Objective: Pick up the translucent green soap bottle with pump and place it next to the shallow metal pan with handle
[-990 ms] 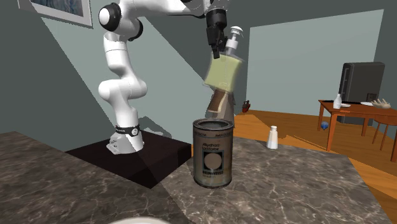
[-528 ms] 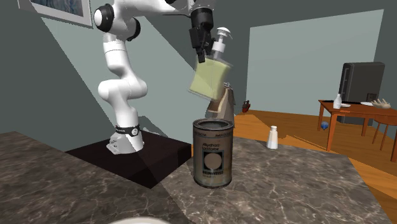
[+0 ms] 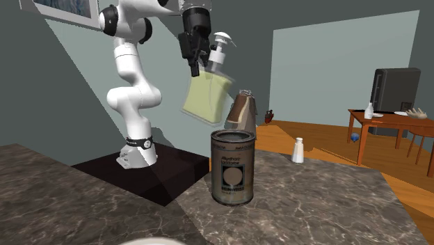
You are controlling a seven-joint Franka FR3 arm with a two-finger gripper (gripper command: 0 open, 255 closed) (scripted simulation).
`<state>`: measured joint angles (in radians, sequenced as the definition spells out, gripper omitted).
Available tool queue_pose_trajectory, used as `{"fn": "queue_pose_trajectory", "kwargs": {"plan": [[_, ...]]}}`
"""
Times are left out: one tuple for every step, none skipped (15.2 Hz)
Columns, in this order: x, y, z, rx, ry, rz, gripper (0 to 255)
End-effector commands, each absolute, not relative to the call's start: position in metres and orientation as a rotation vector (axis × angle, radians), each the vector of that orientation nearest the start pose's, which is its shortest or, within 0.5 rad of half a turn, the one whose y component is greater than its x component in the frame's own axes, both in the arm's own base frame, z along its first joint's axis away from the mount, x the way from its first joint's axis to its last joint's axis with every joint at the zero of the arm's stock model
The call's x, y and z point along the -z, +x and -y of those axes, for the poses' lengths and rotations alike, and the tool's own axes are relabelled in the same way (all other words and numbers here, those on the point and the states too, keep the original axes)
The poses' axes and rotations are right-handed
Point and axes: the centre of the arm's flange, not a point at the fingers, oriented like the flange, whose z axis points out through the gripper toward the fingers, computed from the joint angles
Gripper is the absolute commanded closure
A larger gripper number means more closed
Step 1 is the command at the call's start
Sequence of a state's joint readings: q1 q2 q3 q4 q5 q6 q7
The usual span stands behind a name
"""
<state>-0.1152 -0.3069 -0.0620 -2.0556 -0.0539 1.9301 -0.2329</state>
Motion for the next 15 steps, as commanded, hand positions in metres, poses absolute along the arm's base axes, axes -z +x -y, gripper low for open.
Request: {"fn": "queue_pose_trajectory", "kwargs": {"plan": [[-0.577,0.47,0.117,0.275,-3.197,0.116,255],[-0.574,0.468,0.13,0.275,-3.197,0.116,255],[-0.571,0.467,0.143,0.275,-3.197,0.116,255],[-0.567,0.466,0.156,0.275,-3.197,0.116,255],[-0.564,0.465,0.168,0.275,-3.197,0.116,255],[-0.561,0.463,0.181,0.275,-3.197,0.116,255],[-0.558,0.462,0.194,0.275,-3.197,0.116,255],[-0.555,0.461,0.207,0.275,-3.197,0.116,255],[-0.551,0.46,0.219,0.275,-3.197,0.116,255],[-0.548,0.459,0.232,0.275,-3.197,0.116,255],[-0.545,0.457,0.245,0.275,-3.197,0.116,255],[-0.542,0.456,0.258,0.275,-3.197,0.116,255],[-0.539,0.455,0.27,0.275,-3.197,0.116,255],[-0.536,0.454,0.283,0.275,-3.197,0.116,255],[-0.532,0.453,0.296,0.275,-3.197,0.116,255]]}}
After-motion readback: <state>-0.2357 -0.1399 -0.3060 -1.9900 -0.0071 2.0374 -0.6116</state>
